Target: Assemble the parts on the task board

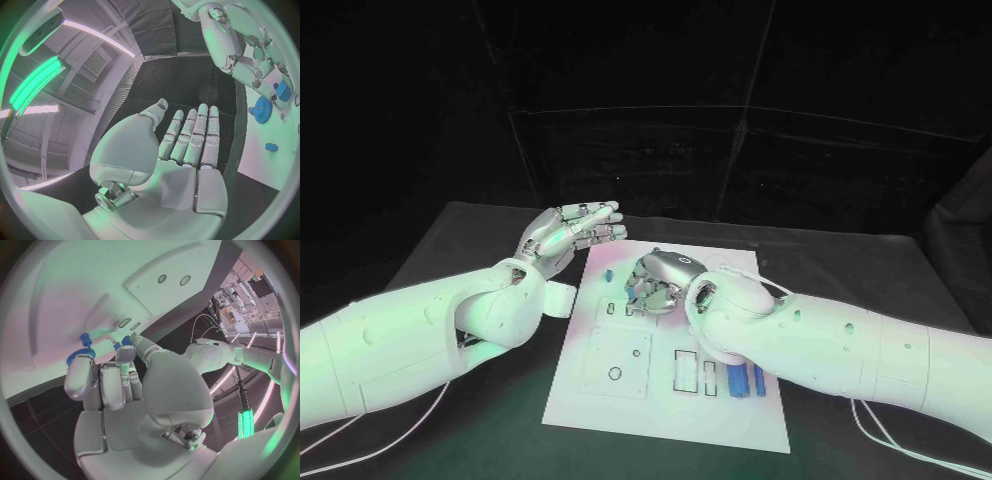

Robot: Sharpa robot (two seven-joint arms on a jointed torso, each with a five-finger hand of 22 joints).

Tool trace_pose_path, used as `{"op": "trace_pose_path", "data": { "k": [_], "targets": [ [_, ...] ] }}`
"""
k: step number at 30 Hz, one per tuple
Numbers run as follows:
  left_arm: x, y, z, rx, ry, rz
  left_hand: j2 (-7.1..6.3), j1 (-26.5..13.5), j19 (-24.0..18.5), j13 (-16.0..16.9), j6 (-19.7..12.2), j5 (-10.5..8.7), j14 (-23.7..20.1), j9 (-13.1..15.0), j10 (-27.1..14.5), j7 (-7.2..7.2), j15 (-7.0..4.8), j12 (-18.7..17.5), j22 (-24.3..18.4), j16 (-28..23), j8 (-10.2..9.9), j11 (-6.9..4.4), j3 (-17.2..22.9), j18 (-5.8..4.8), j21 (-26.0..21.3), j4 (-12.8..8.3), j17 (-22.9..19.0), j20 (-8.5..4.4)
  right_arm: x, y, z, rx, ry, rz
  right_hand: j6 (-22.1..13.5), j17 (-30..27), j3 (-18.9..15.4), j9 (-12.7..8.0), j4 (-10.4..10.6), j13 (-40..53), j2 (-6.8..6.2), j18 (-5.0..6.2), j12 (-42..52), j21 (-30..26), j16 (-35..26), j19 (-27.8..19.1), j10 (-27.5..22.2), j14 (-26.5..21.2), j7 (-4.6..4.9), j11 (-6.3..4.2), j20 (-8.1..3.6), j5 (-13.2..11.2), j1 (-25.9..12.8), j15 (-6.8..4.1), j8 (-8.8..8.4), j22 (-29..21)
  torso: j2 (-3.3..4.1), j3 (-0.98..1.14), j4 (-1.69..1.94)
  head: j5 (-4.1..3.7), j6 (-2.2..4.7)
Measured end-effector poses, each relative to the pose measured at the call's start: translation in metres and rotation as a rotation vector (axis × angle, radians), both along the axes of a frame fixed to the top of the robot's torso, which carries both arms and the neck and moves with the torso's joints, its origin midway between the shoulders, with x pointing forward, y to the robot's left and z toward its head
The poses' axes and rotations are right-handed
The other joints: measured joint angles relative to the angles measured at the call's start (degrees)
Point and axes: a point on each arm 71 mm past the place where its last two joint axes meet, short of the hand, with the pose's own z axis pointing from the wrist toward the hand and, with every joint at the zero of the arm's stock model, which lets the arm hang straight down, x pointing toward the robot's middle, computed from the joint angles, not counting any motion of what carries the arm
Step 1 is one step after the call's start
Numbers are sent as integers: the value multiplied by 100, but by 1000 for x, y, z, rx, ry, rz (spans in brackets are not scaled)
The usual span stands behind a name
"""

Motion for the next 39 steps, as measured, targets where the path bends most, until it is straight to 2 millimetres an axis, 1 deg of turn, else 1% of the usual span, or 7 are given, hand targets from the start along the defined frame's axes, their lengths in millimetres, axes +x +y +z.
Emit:
{"op": "trace_pose_path", "data": {
  "k": [9, 13, 15, 27, 28, 31, 39],
  "targets": [
    [0, 0, 0, 0, 0, 0, 0, 0, -1, 0, 0, 0, 0, 0, 0, 0, 0, 0, 1, 0, 0, 0, 0, 0, 0, 0, 0, -1, -2, -4, -9, -42, 14, -11, 18, -4, -1, -3, -1, 0, -1, 0, 0, 0, 0, 0, 0, 0, 5, 0, 0, 0, 0, 0, 1, -4, -2, 7, -9, 12, -20],
    [0, -1, 0, 0, 0, 0, 0, 0, -1, 0, 0, 0, 0, 0, 0, 0, 0, 0, 1, 0, 0, 0, 0, 0, 0, 0, 0, -1, -3, -5, -10, -50, 16, -12, 34, -4, 0, -2, 0, 0, -31, 0, 0, 0, 0, 0, 0, 0, 2, 0, 0, 0, -30, 0, -1, -6, -2, 7, -9, 12, -23],
    [1, -1, 0, 0, 0, -1, 0, 0, -1, 0, 0, 0, 0, 0, 0, 0, 0, 0, 1, 0, 0, 0, 0, 0, 0, 0, 0, -1, -3, -4, -11, -53, 17, -13, 37, -6, 18, -1, 17, 0, -59, 0, 0, 0, 0, 0, 0, 0, 2, 0, 0, 0, -61, 0, -2, -9, -2, 7, -9, 2, -26],
    [1, -1, 0, 0, 0, 0, 0, 0, -2, 0, 0, 0, 0, 0, 0, 0, 0, 0, 1, 0, 0, 0, 0, 0, 0, 0, 0, -2, -3, -4, -15, -63, 21, -18, 71, -10, 22, 5, 22, -4, -46, 0, 0, 0, -1, 0, 0, 0, -2, 0, 0, -32, -151, 0, -15, -14, -1, 8, -9, -23, -41],
    [1, -1, 0, 0, 0, 0, 0, 0, -2, 0, 0, 0, 0, 0, 0, 0, 0, 0, 1, 0, 0, 0, 0, 0, 0, 0, 0, -2, -3, -4, -15, -63, 21, -19, 71, -10, 22, 5, 22, -4, -79, 0, 0, 0, -1, 0, 0, 0, -2, 0, 0, -45, -185, 0, -22, -14, -1, 8, -9, -25, -43],
    [1, -2, -1, 0, 0, -1, 0, 0, -2, 0, 0, 0, 0, 0, 0, 0, 0, 0, 1, 0, 0, 0, 0, 0, 0, 0, 0, -2, -3, -4, -15, -65, 19, -20, 80, -18, 22, 5, 22, -16, -108, 0, 0, 0, -1, 0, 0, 0, -11, 0, 0, -63, -223, 0, -24, -26, -1, 8, -9, -30, -50],
    [2, -1, -1, 0, 0, 0, 0, 0, -2, 0, 0, 0, 0, 0, 0, 0, 0, 0, 2, 0, 0, 0, 0, 0, 0, 0, 0, -2, -3, -4, -15, -78, 14, -20, 105, -44, 22, -2, 22, -55, -136, -1, -63, 0, -18, 0, 0, 0, -36, 0, 0, -64, -257, 0, -55, -45, 0, 8, -3, -35, -54]
  ]
}}
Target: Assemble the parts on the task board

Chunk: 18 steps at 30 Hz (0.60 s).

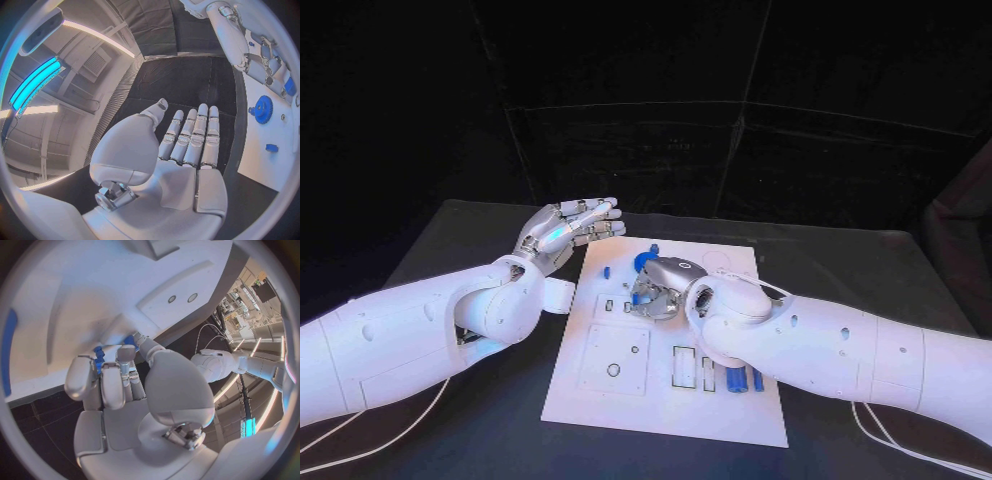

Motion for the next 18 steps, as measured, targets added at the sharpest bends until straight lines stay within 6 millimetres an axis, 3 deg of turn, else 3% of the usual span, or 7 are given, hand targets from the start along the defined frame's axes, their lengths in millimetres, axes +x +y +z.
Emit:
{"op": "trace_pose_path", "data": {
  "k": [11, 18],
  "targets": [
    [0, 1, 0, 1, 0, 1, 0, 0, 0, 0, 0, 0, 0, 0, 0, 0, 0, 0, 1, 0, 0, 0, 0, 0, 0, 0, 0, 0, -2, -3, 1, -17, -14, -1, 0, -25, 0, -9, 0, -29, -61, 0, -34, 0, -9, 0, -43, 0, -2, -1, 0, 0, 4, 0, 3, -30, -2, -1, 2, -14, -3],
    [1, 1, 0, 2, 0, 3, 0, 0, 0, 0, 0, 0, 0, 0, 0, 0, 0, 0, 1, 0, 0, 0, 0, 0, 0, 0, 0, 0, -3, -3, 1, -24, -20, -5, -1, -74, -21, -6, 24, -94, -176, 0, -124, -25, -58, -20, -64, 0, -3, 20, -20, 42, -111, 0, 3, -63, -2, -1, 2, -25, -9]
  ]
}}
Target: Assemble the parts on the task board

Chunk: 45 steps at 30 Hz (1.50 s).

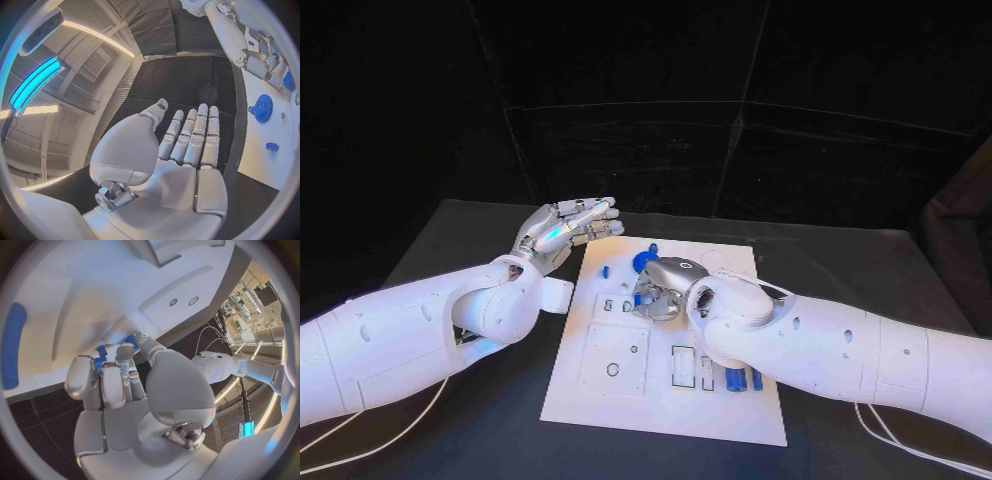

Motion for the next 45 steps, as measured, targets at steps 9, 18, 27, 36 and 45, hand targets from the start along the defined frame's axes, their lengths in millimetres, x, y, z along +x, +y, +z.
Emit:
{"op": "trace_pose_path", "data": {
  "k": [9, 18, 27, 36, 45],
  "targets": [
    [0, 0, 0, 1, 0, 1, 0, 0, 0, -6, 0, 0, 0, 0, 0, 0, 0, 0, -10, 0, 0, 0, 0, 0, 0, -33, -7, 0, 0, 0, 0, -2, -3, -1, -60, -25, -326, 14, 142, -87, -271, 0, -80, -23, -36, -21, -21, 0, 13, 21, 21, 291, -271, 0, -40, -28, 2, 0, 0, -10, -10],
    [1, 0, 0, 1, 0, 2, 0, 0, 0, -6, 0, 0, 0, 0, 0, 0, 0, 0, -10, 0, 0, 0, 0, 0, 0, -33, -7, 0, -1, 0, -1, -2, -4, -1, -121, -57, -647, 12, 291, -155, -383, 0, -147, -46, -83, -21, -62, 0, 15, 21, 21, 381, -383, 0, -68, -64, 2, 0, -2, -21, -20],
    [1, 0, 0, 1, 1, 2, 0, 0, 0, -5, 0, 0, 0, 0, 0, 0, 0, 0, -9, 0, 0, 0, 0, 0, 0, -33, -7, 0, -2, 0, -1, 9, -10, -9, -307, -109, -1062, 3, 504, -192, -389, 0, -196, -48, -134, -34, -114, 0, 48, 50, 34, 472, -437, 0, -89, -93, 2, -1, -3, -34, -23],
    [1, 1, -1, 2, 1, 3, 0, 0, 0, -5, 0, 0, 0, 0, 0, 0, 0, 0, -9, 0, 0, 0, 1, 0, 0, -33, -7, 0, -4, -5, 3, 102, -73, -29, -1574, -188, -1960, -33, 976, -404, -296, 0, -373, -111, -218, -103, -307, -21, 274, 225, 145, 539, -67, 165, -128, -186, -2, 2, -3, -38, 9],
    [4, 6, -3, 16, 10, 15, 6, -131, 744, 2, 113, 0, 778, 0, 297, 18, -197, 107, 82, 402, 24, -136, 119, 94, 290, -151, 167, -119, -14, -33, 20, 242, -141, 37, -1165, -256, -2153, 22, 1136, -483, -116, 1, -377, -154, -307, -102, -340, -21, 247, 196, 184, 630, 186, 165, -42, -250, -15, 7, -5, -30, 58]
  ]
}}
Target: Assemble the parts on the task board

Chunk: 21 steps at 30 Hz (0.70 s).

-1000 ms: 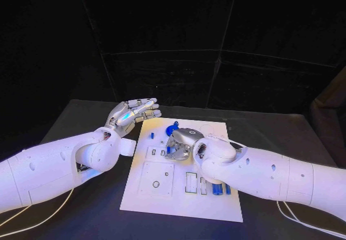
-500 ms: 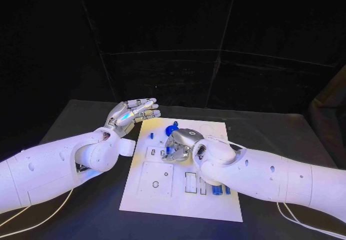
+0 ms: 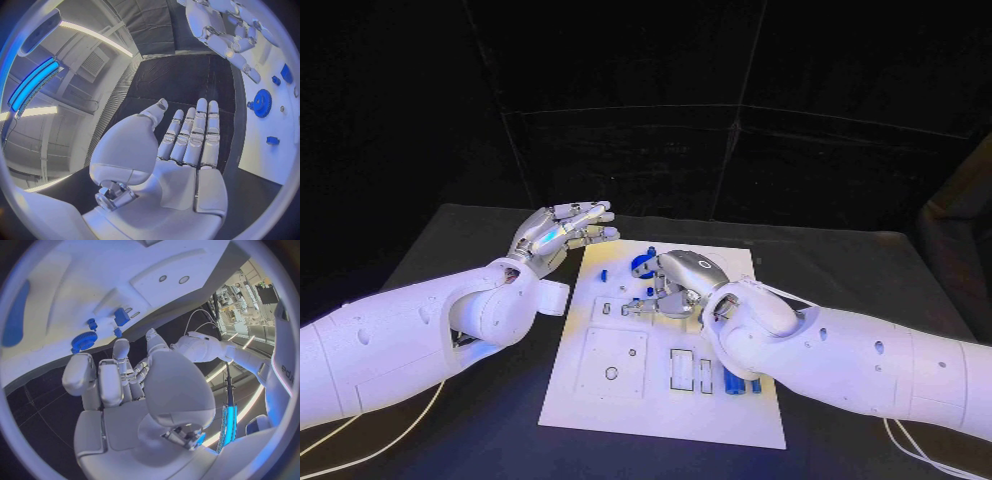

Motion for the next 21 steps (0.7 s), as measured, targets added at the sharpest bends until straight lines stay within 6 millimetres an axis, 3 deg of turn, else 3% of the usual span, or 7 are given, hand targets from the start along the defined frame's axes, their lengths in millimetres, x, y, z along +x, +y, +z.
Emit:
{"op": "trace_pose_path", "data": {
  "k": [4, 8, 10, 13, 15, 18, 21],
  "targets": [
    [1, 4, -2, 27, 12, 1, -91, -144, 763, 102, 274, 0, 976, 22, 673, -2, -304, 283, 157, 514, 123, -235, 0, 1, 387, 0, 357, -310, 7, -24, 20, 54, 9, 31, 98, -43, -44, 8, -22, -88, 53, 0, -94, -26, -32, -53, -86, 0, -42, -19, -11, 64, 129, 0, 21, -61, -7, 8, -9, 20, 13],
    [4, 8, -1, 104, 38, -18, -221, -388, 1718, 279, 739, 0, 2168, 82, 1473, -222, -691, 586, 427, 1363, 298, -561, -114, 1, 980, 98, 964, -694, 22, -58, 43, 117, 48, 15, 186, -122, -74, 8, -52, -235, 136, -1, -245, -90, -115, -108, -175, 0, -70, -32, -23, 126, 213, 0, 55, -159, -30, 22, -21, 21, 12],
    [8, 8, 2, 180, 64, -48, -252, -544, 1991, 391, 886, 0, 2409, 103, 1788, -354, -819, 721, 541, 1733, 335, -675, -221, 1, 1203, 205, 1277, -835, 29, -77, 54, 151, 70, -9, 202, -225, -90, 8, -68, -345, 166, -1, -365, -149, -203, -184, -245, 0, -54, -43, -31, 127, 243, 0, 55, -278, -57, 30, -31, 28, 4],
    [14, 6, 6, 324, 100, -108, -290, -770, 2105, 499, 1003, 0, 2461, 126, 1968, -413, -872, 846, 628, 2164, 375, -743, -441, 0, 1356, 388, 1722, -917, 39, -98, 65, 193, 93, -46, 204, -275, -90, 8, -68, -412, 164, -1, -418, -162, -231, -196, -254, 0, -52, -52, -32, 127, 241, 0, 55, -336, -95, 43, -45, 41, -10],
    [17, 3, 7, 431, 119, -153, -357, -845, 2316, 652, 1131, 0, 2504, 174, 2178, -502, -962, 1068, 760, 3520, 499, -839, -689, 1, 1588, 495, 3177, -991, 43, -108, 69, 215, 106, -65, 224, -285, -90, 8, -68, -428, 188, -1, -418, -162, -231, -196, -254, 0, -72, -52, -32, 127, 265, 0, 55, -356, -121, 56, -54, 52, -30],
    [22, -3, 12, 616, 135, -227, -258, -1126, 2542, 1098, 1257, 0, 2498, 309, 2316, -628, -1074, 1651, 1083, 5562, 761, -981, -1162, 2, 2092, 891, 5410, -1147, 48, -122, 73, 241, 127, -89, 224, -337, -121, 7, -38, -457, 188, -1, -452, -208, -301, -220, -274, 0, -72, -32, -48, 176, 264, 0, 55, -404, -157, 80, -62, 60, -51],
    [28, -7, 18, 746, 135, -275, -139, -1246, 2483, 1517, 1314, 0, 2506, 446, 2262, -685, -1113, 2148, 1338, 6542, 967, -1034, -1506, 2, 2428, 1236, 6564, -1205, 52, -129, 74, 252, 144, -103, 224, -406, -158, 7, -31, -481, 187, -2, -456, -247, -361, -269, -275, 0, -72, -31, -43, 225, 264, 0, 55, -474, -190, 101, -65, 54, -71]
  ]
}}
